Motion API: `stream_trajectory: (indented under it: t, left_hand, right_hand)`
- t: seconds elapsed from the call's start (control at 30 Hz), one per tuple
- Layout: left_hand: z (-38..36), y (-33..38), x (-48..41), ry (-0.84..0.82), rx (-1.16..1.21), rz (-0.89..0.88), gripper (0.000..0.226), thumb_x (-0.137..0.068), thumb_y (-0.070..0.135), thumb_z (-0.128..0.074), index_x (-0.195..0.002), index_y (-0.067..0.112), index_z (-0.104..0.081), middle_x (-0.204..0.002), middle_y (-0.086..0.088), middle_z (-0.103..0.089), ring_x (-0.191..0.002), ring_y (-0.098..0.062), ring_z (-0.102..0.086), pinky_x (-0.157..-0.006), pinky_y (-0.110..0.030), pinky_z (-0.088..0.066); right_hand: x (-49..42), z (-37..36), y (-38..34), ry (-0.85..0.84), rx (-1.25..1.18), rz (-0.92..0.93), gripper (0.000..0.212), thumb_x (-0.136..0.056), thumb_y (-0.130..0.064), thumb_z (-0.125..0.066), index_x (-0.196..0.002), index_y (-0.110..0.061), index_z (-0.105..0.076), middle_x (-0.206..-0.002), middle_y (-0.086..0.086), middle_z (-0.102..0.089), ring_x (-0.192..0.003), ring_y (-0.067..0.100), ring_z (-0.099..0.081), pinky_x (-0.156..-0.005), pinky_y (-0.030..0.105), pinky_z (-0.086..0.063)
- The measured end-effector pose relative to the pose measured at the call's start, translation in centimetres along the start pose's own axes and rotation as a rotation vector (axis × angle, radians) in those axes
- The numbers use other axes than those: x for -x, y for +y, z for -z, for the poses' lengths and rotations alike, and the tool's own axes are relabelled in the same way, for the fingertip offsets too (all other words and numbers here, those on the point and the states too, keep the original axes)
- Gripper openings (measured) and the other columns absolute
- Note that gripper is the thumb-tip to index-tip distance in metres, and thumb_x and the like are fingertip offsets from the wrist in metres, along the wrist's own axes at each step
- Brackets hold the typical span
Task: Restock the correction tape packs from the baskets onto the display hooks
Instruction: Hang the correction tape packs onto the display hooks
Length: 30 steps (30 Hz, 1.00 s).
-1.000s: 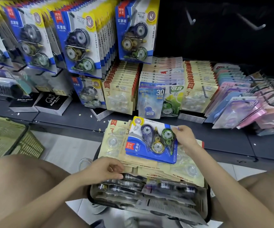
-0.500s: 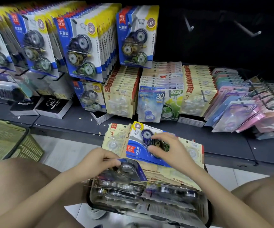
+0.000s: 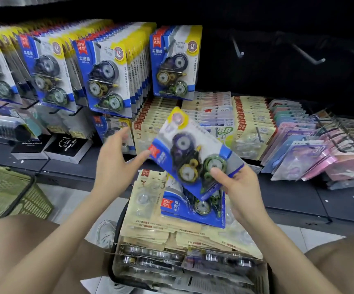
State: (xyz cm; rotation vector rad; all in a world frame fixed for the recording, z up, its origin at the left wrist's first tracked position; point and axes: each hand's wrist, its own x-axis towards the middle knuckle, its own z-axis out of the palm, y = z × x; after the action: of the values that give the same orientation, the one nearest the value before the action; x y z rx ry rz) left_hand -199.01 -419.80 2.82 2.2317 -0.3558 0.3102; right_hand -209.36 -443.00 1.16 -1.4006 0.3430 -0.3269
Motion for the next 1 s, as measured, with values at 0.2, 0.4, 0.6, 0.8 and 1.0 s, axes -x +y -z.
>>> stream_trajectory:
  t: [0.2,0.4,0.6,0.8,1.0]
  left_hand:
    - [-5.6,2.8,1.9,-0.288,1.017,0.522,0.059,-0.08,0.022,-0.075,-0.133,0.007,-0.053,-0.118,-0.008,-0.071,-0.098,-0.02,-0.07,-0.086,-0.041,-0.058]
    - [-5.2,0.7,1.2,-0.08,1.079,0.553,0.04,-0.078,0.007,-0.07,-0.116,0.012,-0.062,-0.107,-0.006,-0.074,-0.089,-0.021,-0.073,-0.069,-0.035,-0.06]
    - [-1.5,-4.0,-0.3,0.041,0.968,0.525,0.047,-0.081,0.009,-0.069,-0.126,0.006,-0.058,-0.109,-0.006,-0.072,-0.088,-0.018,-0.072,-0.072,-0.035,-0.06]
    - [-0.2,-6.2,-0.1,0.059,0.947,0.494,0.029,-0.09,-0.002,-0.06,-0.112,0.016,-0.063,-0.101,-0.001,-0.075,-0.085,-0.016,-0.073,-0.07,-0.03,-0.061]
    - [-1.1,-7.3,0.1,0.089,0.928,0.534,0.03,-0.087,0.0,-0.065,-0.112,0.015,-0.062,-0.104,-0.004,-0.073,-0.085,-0.016,-0.073,-0.068,-0.03,-0.06]
  right_hand:
    - [-0.2,-3.0,1.1,-0.135,-0.431,-0.276,0.041,-0.081,-0.007,-0.065,-0.121,-0.014,-0.063,-0.113,0.009,-0.073,-0.102,0.024,-0.07,-0.083,0.042,-0.06]
    - [-2.1,0.2,3.8,-0.073,0.203,-0.218,0.026,-0.082,-0.012,-0.078,-0.103,-0.013,-0.063,-0.104,0.006,-0.071,-0.098,0.02,-0.067,-0.085,0.029,-0.056]
    - [-6.8,1.9,5.1,-0.444,0.926,-0.196,0.093,-0.072,-0.038,-0.085,-0.149,-0.022,-0.035,-0.151,-0.004,-0.042,-0.138,0.015,-0.039,-0.11,0.034,-0.036]
    - [-10.0,0.7,6.2,-0.691,1.26,-0.221,0.113,-0.067,-0.05,-0.086,-0.155,-0.019,-0.023,-0.156,0.005,-0.032,-0.142,0.024,-0.035,-0.114,0.041,-0.033]
    - [-11.2,0.8,6.6,-0.748,1.327,-0.254,0.084,-0.063,-0.056,-0.086,-0.132,-0.022,-0.051,-0.125,0.001,-0.044,-0.12,0.023,-0.045,-0.101,0.039,-0.043]
